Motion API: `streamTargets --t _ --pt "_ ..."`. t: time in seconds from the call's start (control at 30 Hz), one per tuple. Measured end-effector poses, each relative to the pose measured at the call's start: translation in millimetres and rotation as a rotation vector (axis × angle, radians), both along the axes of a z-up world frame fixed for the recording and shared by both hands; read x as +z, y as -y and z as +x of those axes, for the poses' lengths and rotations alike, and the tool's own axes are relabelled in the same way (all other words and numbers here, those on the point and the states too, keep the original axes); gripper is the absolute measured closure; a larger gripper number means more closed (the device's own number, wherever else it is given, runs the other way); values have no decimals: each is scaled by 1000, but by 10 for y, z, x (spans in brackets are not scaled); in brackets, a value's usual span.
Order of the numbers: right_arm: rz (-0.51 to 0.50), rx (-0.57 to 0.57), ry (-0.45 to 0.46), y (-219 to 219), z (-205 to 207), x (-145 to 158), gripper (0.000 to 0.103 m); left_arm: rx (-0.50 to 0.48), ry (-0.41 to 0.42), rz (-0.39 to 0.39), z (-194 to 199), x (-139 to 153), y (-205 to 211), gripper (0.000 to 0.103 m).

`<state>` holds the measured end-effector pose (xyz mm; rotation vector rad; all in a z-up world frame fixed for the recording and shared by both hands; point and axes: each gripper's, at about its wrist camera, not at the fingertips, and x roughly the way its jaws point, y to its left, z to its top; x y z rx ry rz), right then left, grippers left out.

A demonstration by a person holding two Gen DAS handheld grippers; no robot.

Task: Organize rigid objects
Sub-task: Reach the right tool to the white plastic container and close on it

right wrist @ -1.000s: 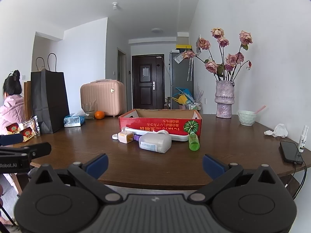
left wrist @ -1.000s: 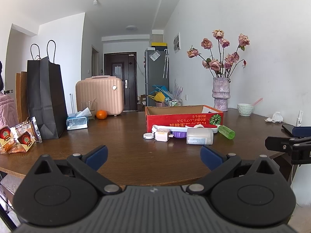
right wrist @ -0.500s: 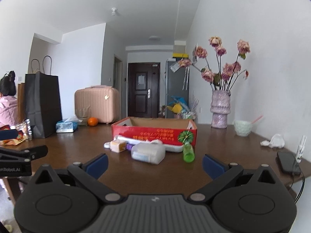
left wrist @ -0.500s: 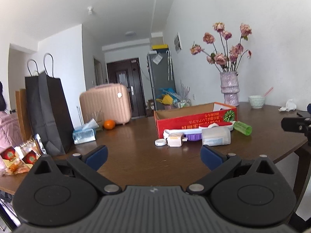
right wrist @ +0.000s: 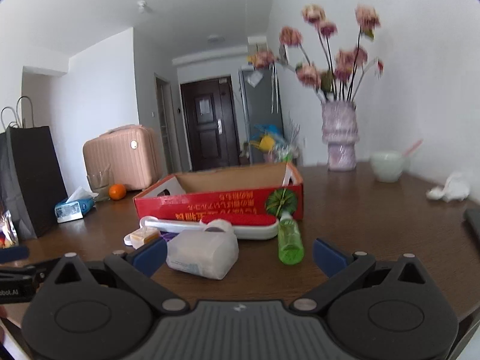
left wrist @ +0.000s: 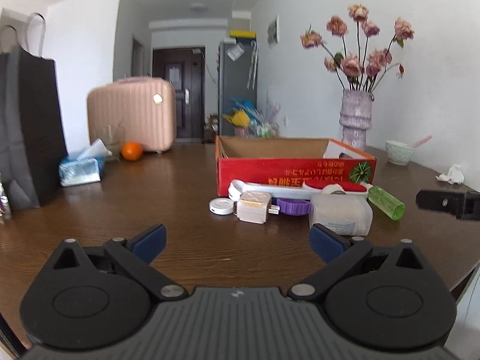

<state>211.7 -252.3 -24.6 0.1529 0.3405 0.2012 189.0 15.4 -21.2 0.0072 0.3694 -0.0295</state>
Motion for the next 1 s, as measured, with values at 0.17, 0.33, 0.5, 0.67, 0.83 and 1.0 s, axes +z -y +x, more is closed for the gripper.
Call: streamTargets --t 0.17,0.33,0.5,0.67,0.83,1.0 --pt "22 71 -90 -45 423 -43 1 -81 -89 -66 582 49 110 0" --pt "48 96 -193 -196 927 -55 35 -166 -145 -194 1038 33 236 9" --pt "106 117 -255 -229 1213 -182 52 -242 -224 -282 1358 -73 310 50" --pt "227 157 -295 -122 1323 -273 67 -303 -312 -392 1429 -193 350 68" --pt "239 162 -299 -44 1128 -258 74 -307 -349 -419 1114 -176 379 70" --pt "285 197 -317 59 779 -262 79 -282 -354 -440 697 -133 342 72"
